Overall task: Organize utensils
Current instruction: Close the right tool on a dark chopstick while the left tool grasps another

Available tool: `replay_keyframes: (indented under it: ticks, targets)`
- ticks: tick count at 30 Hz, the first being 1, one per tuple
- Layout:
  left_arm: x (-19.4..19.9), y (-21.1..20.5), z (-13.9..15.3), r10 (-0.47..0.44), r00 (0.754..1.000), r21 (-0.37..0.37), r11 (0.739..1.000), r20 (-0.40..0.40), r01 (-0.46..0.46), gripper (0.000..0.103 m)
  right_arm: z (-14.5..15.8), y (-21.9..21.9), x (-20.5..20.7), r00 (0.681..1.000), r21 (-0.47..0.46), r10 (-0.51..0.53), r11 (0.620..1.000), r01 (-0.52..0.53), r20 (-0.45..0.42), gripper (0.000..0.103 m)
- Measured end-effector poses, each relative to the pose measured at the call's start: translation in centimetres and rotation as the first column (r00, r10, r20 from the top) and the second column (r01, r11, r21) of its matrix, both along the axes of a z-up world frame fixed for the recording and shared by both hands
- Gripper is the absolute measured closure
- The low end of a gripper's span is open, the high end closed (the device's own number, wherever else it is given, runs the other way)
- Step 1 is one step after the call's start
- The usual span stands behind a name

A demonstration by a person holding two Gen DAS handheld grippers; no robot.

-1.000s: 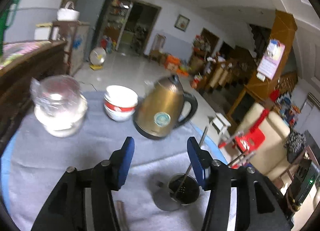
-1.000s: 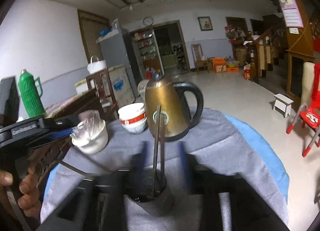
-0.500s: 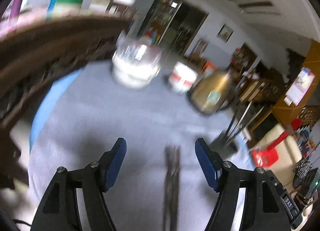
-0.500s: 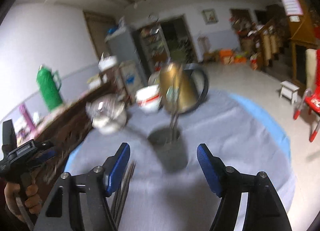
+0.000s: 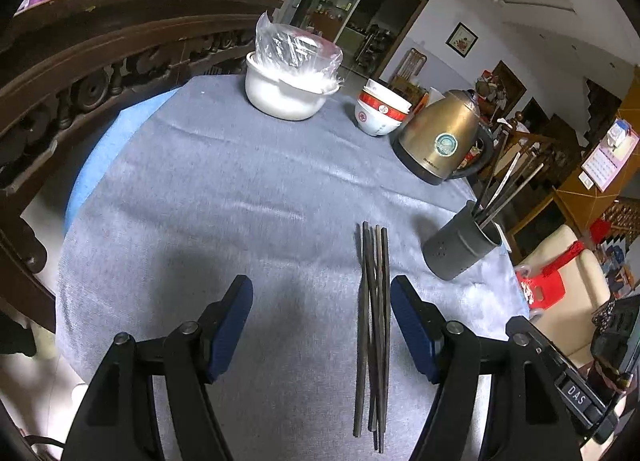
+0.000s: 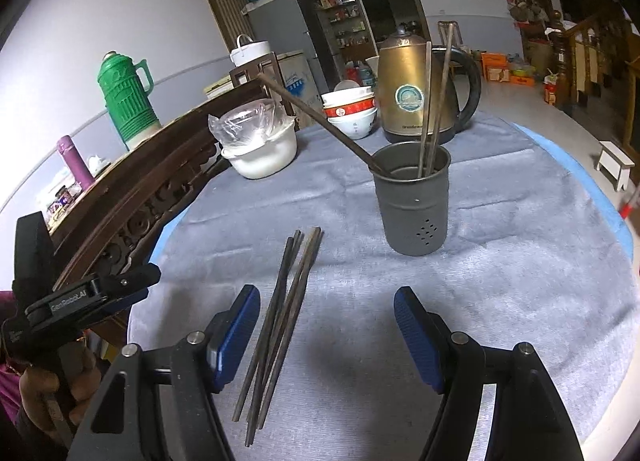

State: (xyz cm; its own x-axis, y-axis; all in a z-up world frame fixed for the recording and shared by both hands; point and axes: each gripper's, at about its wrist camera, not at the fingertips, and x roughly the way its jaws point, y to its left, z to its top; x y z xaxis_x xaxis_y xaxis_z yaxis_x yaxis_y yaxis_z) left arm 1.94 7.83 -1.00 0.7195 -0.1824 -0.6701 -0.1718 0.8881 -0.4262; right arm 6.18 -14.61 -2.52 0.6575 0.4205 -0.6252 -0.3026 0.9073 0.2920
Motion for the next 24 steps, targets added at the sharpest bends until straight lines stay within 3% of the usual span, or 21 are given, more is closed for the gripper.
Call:
replay_keyframes:
  ticks: [14, 20, 22, 24]
  targets:
    - [-0.1, -0.5, -1.2, -0.009, 0.999, 0.033, 0.999, -0.043, 0.010, 0.031, -1.3, 1.6, 0.8, 0.998, -0.010, 0.035, 0.999, -0.035, -0.053, 0.029]
    - [-0.2, -0.2, -1.8, -0.001, 0.998, 0.040, 0.999, -0.066, 0.003, 0.031, -2.9, 3.7, 3.0, 0.989, -0.010, 0.068, 0.998, -0.070, -0.128, 0.031]
    - [-0.3, -0.1, -1.9, 0.001, 0.998, 0.044, 0.999, -0.065, 0.002, 0.031, -3.4, 4.6, 4.0, 0.986, -0.011, 0.083, 0.996, -0.085, -0.148, 0.039]
    - [-0.4, -0.1, -1.9, 0.001, 0.998, 0.043, 0.999, -0.063, 0.002, 0.031, -4.3, 5.4, 5.3, 0.977, -0.014, 0.093, 0.995, -0.097, -0.192, 0.064]
